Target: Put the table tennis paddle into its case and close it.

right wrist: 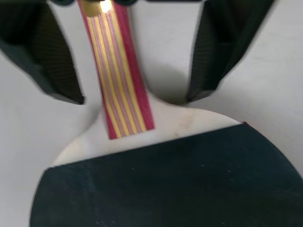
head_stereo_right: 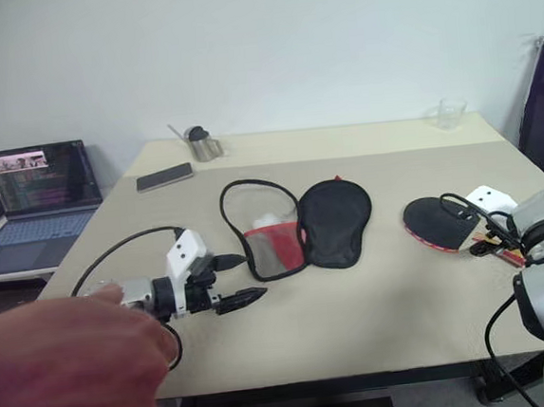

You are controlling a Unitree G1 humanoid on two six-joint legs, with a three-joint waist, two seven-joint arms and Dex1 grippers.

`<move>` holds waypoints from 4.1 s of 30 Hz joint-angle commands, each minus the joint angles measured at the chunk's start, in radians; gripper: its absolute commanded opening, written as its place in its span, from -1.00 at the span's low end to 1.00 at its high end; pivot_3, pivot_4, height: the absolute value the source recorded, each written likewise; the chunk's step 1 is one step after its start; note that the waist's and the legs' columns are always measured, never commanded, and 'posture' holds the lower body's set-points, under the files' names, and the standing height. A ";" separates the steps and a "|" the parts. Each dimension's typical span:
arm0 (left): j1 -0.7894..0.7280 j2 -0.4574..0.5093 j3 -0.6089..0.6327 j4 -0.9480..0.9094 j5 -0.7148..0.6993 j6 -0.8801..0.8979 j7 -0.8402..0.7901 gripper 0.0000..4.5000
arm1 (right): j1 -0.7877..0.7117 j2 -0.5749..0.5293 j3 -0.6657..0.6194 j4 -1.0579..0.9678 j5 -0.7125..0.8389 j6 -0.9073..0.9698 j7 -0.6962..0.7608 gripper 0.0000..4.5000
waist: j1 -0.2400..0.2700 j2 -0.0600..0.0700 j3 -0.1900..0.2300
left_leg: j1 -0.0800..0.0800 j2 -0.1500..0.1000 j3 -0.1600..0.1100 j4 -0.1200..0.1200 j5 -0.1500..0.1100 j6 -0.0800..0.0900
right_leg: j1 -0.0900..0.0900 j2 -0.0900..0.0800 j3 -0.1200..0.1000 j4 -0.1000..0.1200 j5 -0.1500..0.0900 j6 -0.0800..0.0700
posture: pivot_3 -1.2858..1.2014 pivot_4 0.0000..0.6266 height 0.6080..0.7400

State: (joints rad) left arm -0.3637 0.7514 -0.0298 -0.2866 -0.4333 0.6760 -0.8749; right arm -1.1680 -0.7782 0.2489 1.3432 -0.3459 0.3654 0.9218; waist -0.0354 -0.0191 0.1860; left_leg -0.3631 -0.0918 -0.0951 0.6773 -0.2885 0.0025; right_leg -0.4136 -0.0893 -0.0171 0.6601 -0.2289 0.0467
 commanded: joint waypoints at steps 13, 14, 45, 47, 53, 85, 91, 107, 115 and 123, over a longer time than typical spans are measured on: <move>0.000 0.011 0.035 -0.048 -0.006 0.008 0.024 1.00 | -0.026 0.003 -0.028 -0.021 0.022 -0.038 0.021 -0.52 | -0.007 0.000 0.000 | 0.000 0.001 0.003 -0.001 0.001 -0.002 | -0.001 0.001 0.003 -0.001 0.000 0.000 | 0.03 -0.52 1.00; 0.000 0.010 0.034 -0.048 -0.006 0.007 0.024 1.00 | -0.034 0.004 -0.036 -0.025 0.031 -0.036 0.018 -0.52 | -0.008 0.000 0.000 | 0.000 0.001 0.003 -0.001 0.001 -0.002 | -0.001 0.001 0.003 -0.001 0.000 0.000 | 0.03 -0.52 1.00; -0.061 -0.027 -0.015 0.007 0.023 -0.019 0.000 1.00 | 0.176 0.324 -0.105 -1.019 0.298 0.702 -0.157 -0.52 | 0.006 0.001 0.001 | -0.024 0.002 0.007 0.001 -0.002 -0.002 | -0.028 0.001 0.006 0.002 0.001 0.000 | 0.03 -0.52 1.00; -0.054 -0.027 -0.009 -0.002 0.021 -0.016 0.004 1.00 | 0.189 0.339 -0.087 -1.001 0.287 0.684 -0.201 -0.52 | 0.006 0.001 0.001 | -0.024 0.002 0.007 0.001 -0.002 -0.002 | -0.028 0.001 0.006 0.002 0.001 0.000 | 0.03 -0.52 1.00; -0.036 -0.025 -0.004 -0.017 0.018 -0.014 0.014 1.00 | 0.201 0.378 -0.104 -0.984 0.321 0.696 -0.255 -0.52 | 0.005 0.001 0.001 | -0.023 0.002 0.008 0.001 -0.002 -0.002 | -0.028 0.001 0.006 0.002 0.001 0.000 | 0.03 -0.52 1.00; -0.079 -0.033 -0.028 0.019 0.044 -0.029 -0.008 1.00 | 0.264 0.365 -0.234 -0.954 0.533 0.778 -0.303 0.32 | 0.004 0.001 0.000 | -0.022 0.002 0.009 0.001 -0.002 -0.002 | -0.028 0.001 0.007 0.003 0.001 0.000 | 0.03 -0.52 1.00; -0.076 -0.032 -0.026 0.015 0.044 -0.027 -0.005 1.00 | 0.252 0.360 -0.249 -0.948 0.552 0.771 -0.305 -0.45 | 0.004 0.001 0.000 | -0.021 0.002 0.009 0.001 -0.002 -0.002 | -0.028 0.001 0.006 0.003 0.001 0.000 | 0.03 -0.52 1.00; -0.079 -0.040 -0.033 0.022 0.046 -0.033 -0.008 1.00 | 0.198 0.317 -0.347 -1.213 0.675 0.978 -0.336 -0.45 | 0.004 0.001 0.000 | -0.022 0.002 0.009 0.001 -0.002 -0.002 | -0.028 0.001 0.007 0.003 0.001 0.000 | 0.03 -0.52 1.00; -0.093 -0.049 -0.043 0.040 0.052 -0.041 -0.014 1.00 | 0.176 0.394 -0.452 -1.292 0.687 1.046 -0.465 -0.48 | 0.004 0.001 0.000 | -0.022 0.002 0.009 0.001 -0.002 -0.002 | -0.028 0.001 0.007 0.003 0.001 0.000 | 0.03 -0.52 1.00; -0.107 -0.056 -0.055 0.054 0.055 -0.047 -0.024 1.00 | 0.187 0.453 -0.479 -1.331 0.699 1.062 -0.564 -0.98 | 0.004 0.001 0.000 | -0.022 0.002 0.009 0.001 -0.002 -0.002 | -0.028 0.001 0.007 0.003 0.001 0.000 | 0.03 -0.52 1.00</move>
State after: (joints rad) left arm -0.4505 0.6975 -0.0932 -0.2222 -0.3770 0.6463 -0.8893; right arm -0.9630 -0.3214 -0.2172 0.0688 0.3345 1.4226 0.3625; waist -0.0313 -0.0183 0.1864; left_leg -0.3846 -0.0896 -0.0865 0.6782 -0.2907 0.0010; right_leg -0.4414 -0.0883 -0.0104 0.6633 -0.2280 0.0466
